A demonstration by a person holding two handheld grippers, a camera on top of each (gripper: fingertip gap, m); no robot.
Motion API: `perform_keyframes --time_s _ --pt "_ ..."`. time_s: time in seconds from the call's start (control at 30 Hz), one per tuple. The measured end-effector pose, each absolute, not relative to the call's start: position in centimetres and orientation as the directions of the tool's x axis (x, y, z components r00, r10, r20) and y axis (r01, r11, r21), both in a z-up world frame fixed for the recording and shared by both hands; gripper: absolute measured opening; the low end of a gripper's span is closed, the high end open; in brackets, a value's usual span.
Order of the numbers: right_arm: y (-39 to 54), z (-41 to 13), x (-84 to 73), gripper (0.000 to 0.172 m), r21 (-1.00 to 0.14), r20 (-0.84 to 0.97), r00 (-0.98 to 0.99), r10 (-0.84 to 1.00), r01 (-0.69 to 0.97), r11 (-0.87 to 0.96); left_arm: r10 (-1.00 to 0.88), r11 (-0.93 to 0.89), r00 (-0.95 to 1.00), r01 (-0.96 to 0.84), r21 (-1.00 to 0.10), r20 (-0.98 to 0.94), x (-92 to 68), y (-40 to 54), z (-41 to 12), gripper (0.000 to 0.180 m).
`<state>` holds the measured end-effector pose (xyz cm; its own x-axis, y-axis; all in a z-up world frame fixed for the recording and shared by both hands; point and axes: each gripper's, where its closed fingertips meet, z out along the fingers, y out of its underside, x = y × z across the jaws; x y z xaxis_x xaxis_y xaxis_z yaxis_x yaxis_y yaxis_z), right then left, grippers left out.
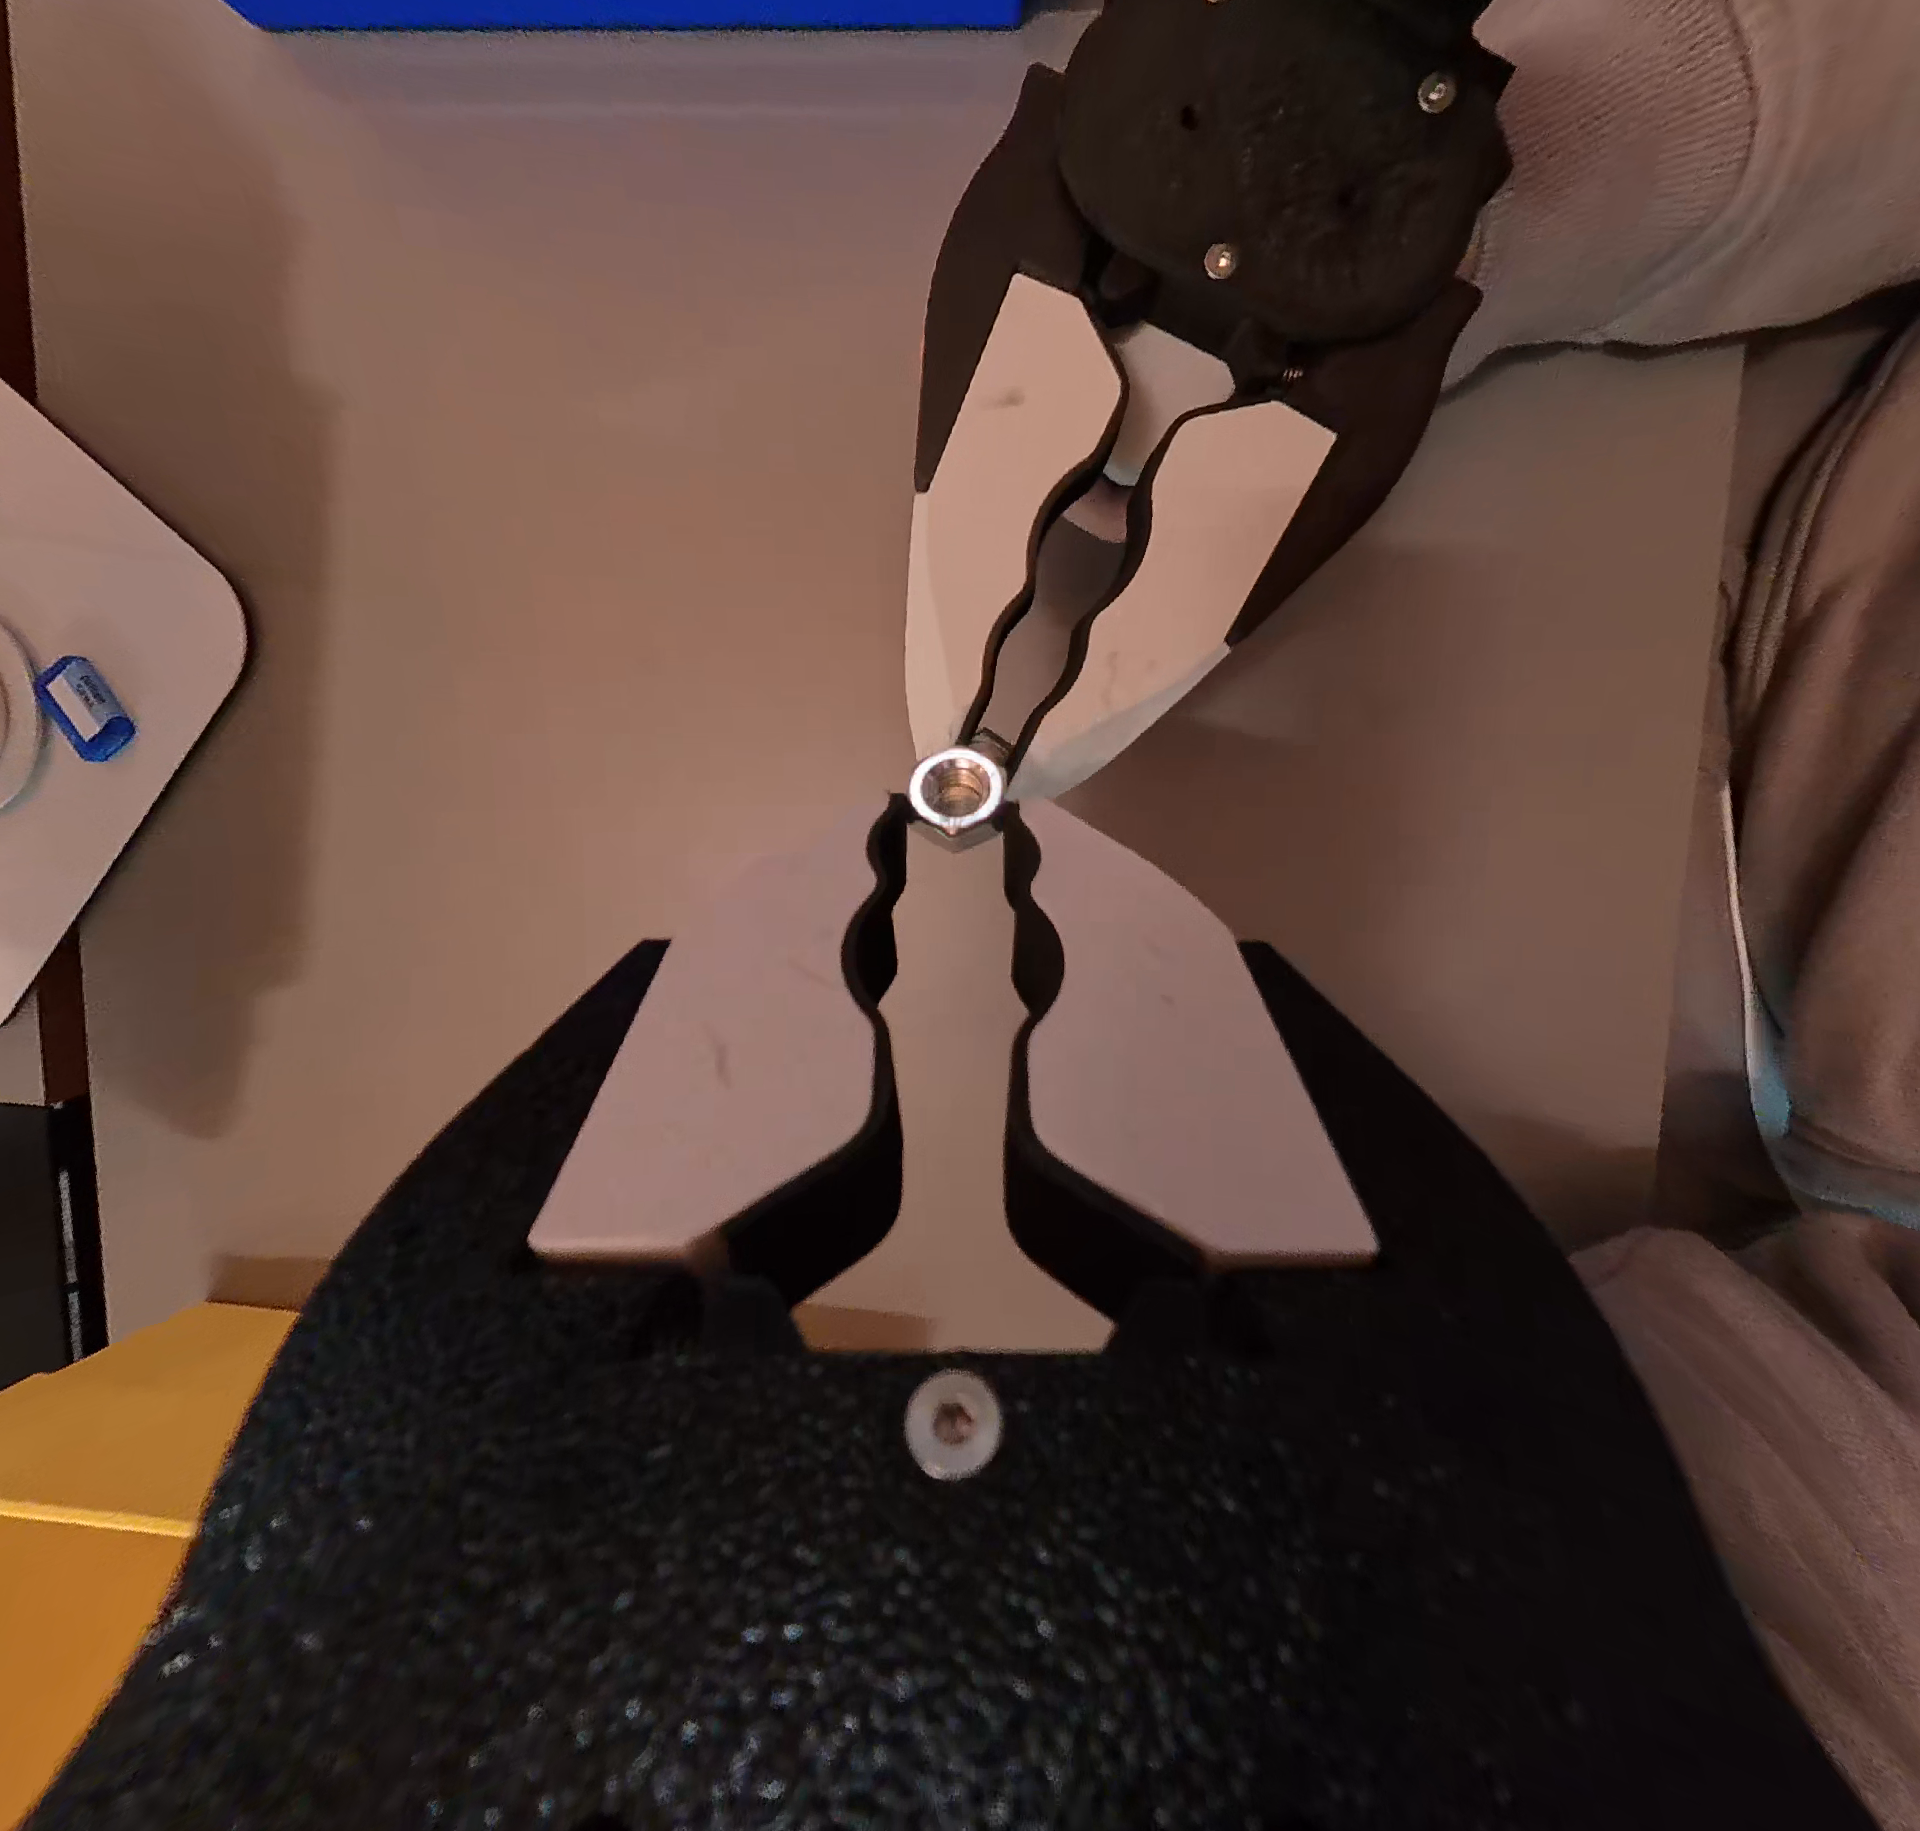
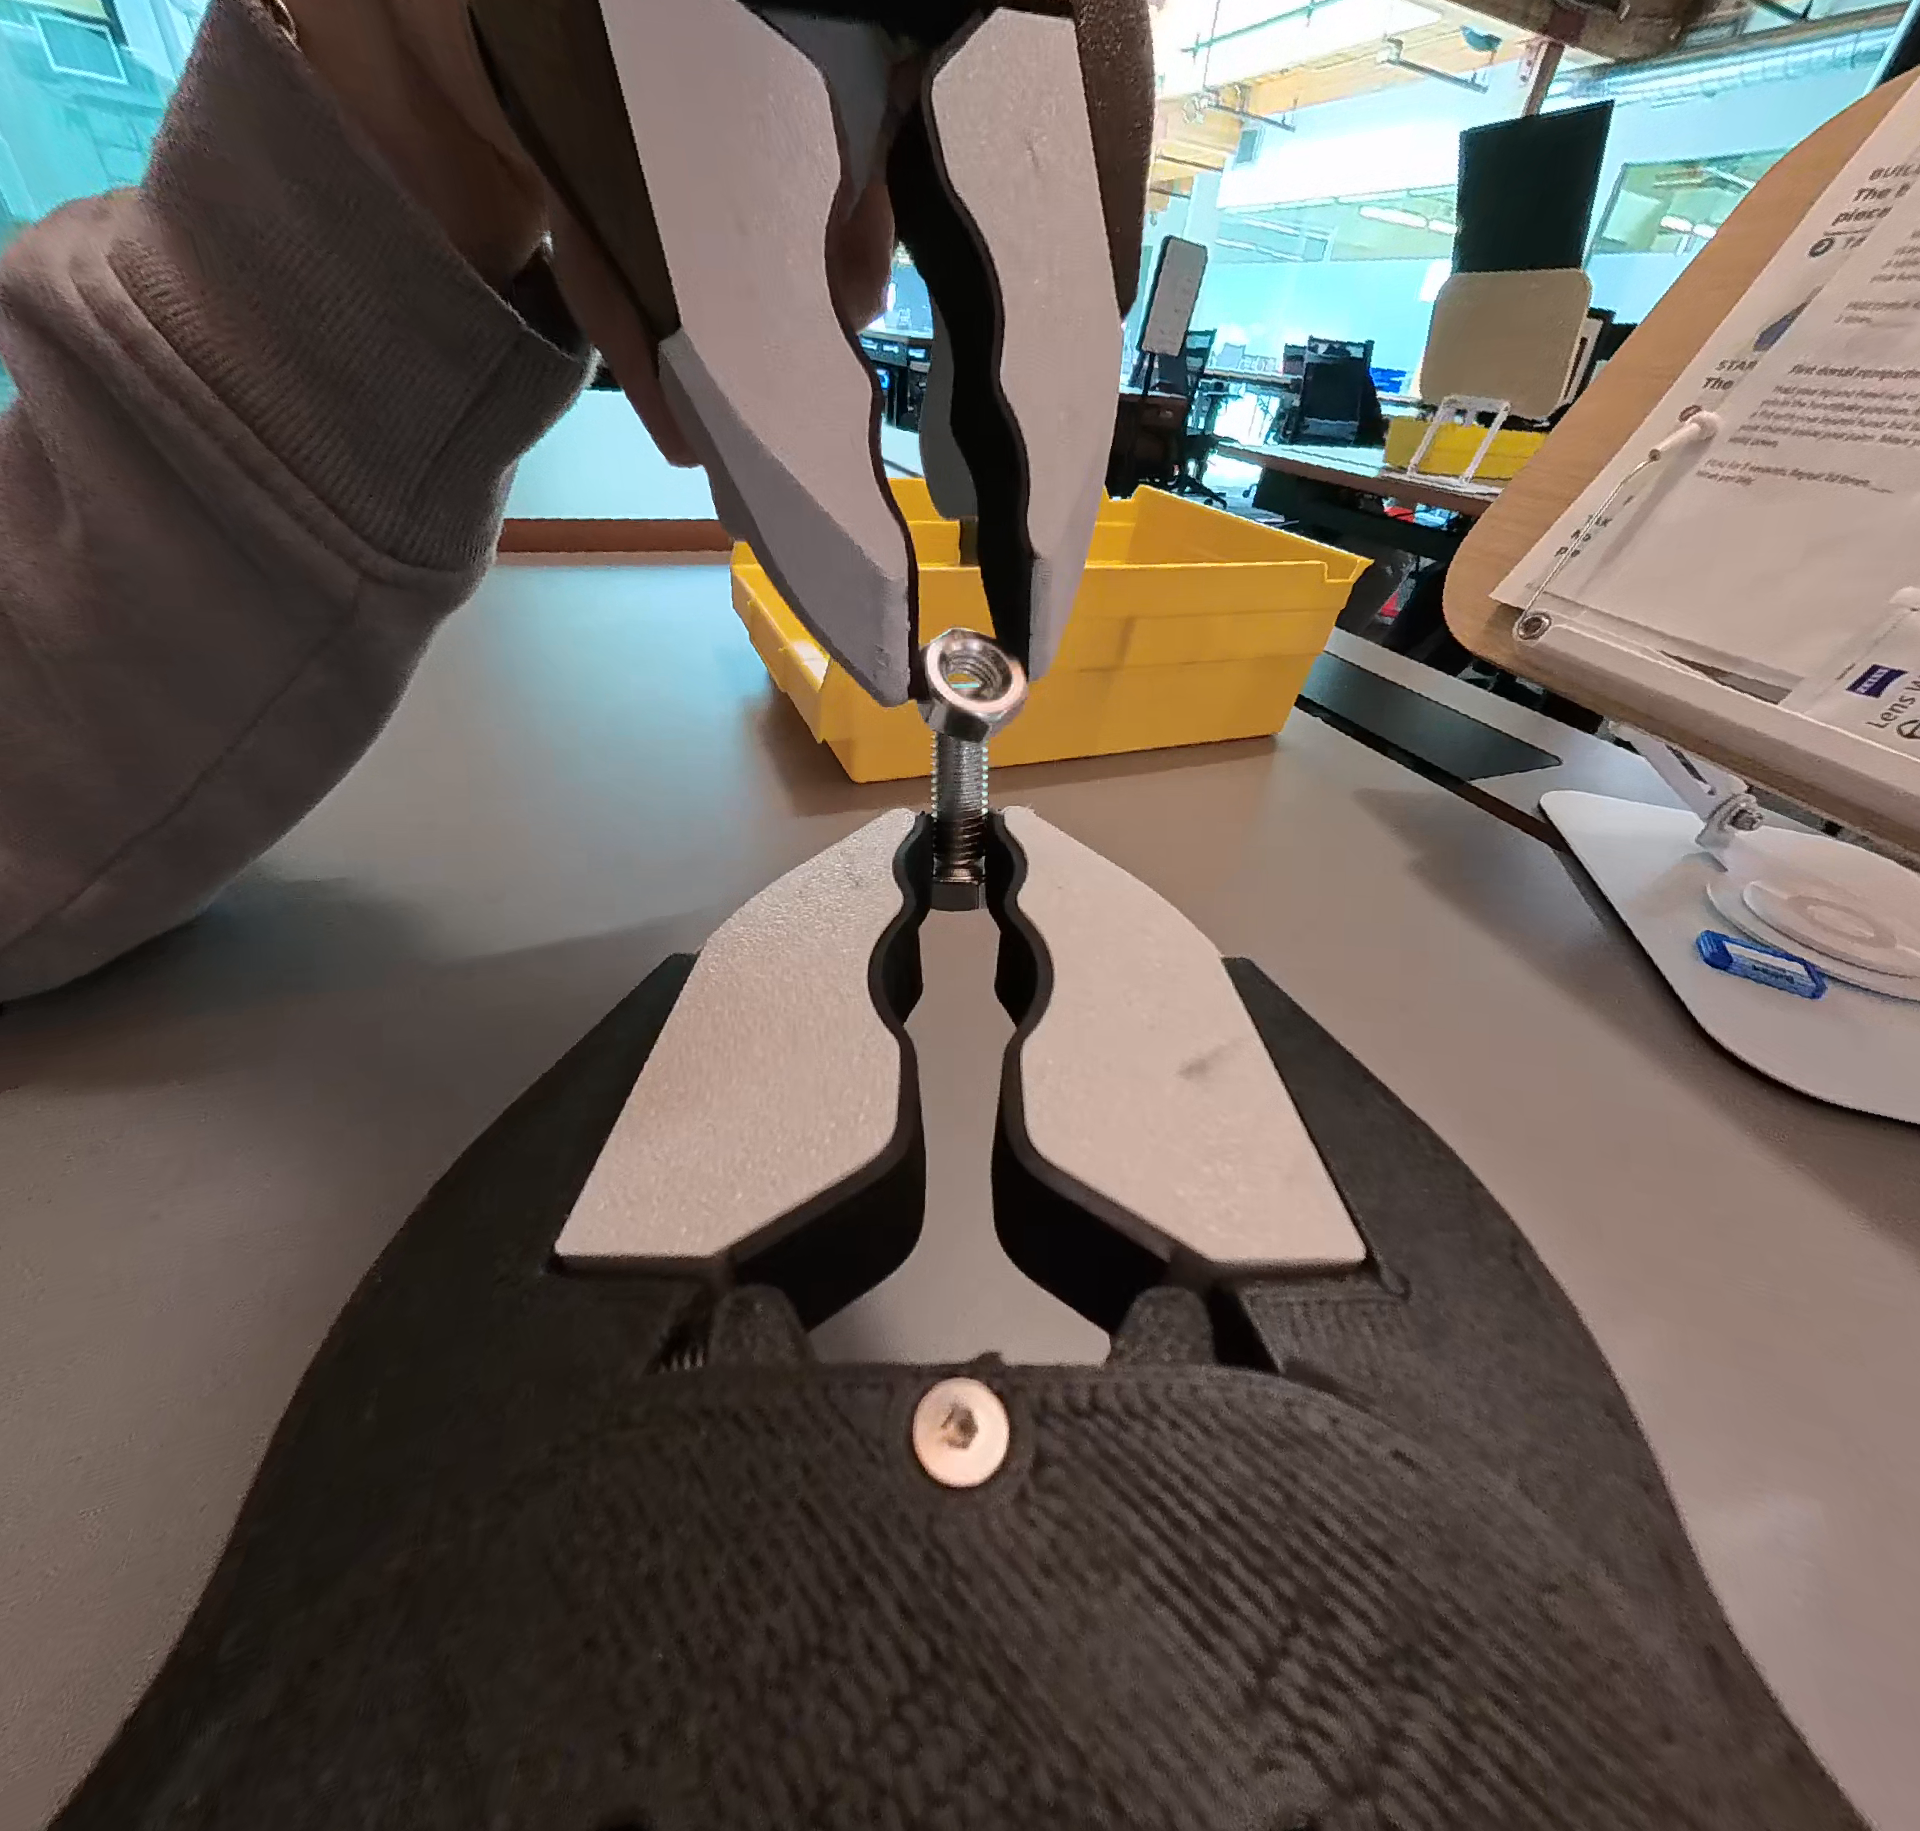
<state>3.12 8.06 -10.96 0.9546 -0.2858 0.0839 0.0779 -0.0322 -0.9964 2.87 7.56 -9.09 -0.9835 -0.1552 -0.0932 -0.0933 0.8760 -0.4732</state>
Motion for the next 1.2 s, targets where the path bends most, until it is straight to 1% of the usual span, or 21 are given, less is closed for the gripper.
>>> perform_keyframes --time_s 0.03,0.27,0.4,0.57,1.0,1.2 --pt "8.0 -11.0 3.2 0.009 -0.996 0.087 0.954 -0.288 0.080 -0.036 -0.159 0.876 -0.983 -0.099 -0.472 -0.089 2.9 7.6 -9.1 0.017" --pt "7.8 -10.8 3.4 0.009 -0.997 0.081 0.948 -0.306 0.078 -0.022 -0.158 0.861 -0.984 -0.093 -0.501 -0.087 3.1 7.6 -9.0 0.016" --pt "7.5 -10.4 3.7 0.009 -0.998 0.045 0.949 -0.311 0.053 0.019 -0.142 0.823 -0.988 -0.083 -0.563 -0.062 3.4 7.1 -8.6 0.016" --pt "7.1 -9.3 3.6 0.009 -0.994 -0.018 0.957 -0.289 0.015 0.112 -0.121 0.763 -0.992 -0.067 -0.643 -0.040 3.4 6.5 -7.6 0.016" --pt "6.8 -8.8 3.6 0.009 -0.988 -0.037 0.959 -0.281 0.007 0.154 -0.122 0.742 -0.991 -0.057 -0.668 -0.052 3.5 6.1 -7.1 0.017" --pt "6.7 -8.8 3.6 0.009 -0.988 -0.027 0.958 -0.287 0.018 0.152 -0.140 0.736 -0.989 -0.068 -0.674 -0.053 3.8 6.2 -7.1 0.025"
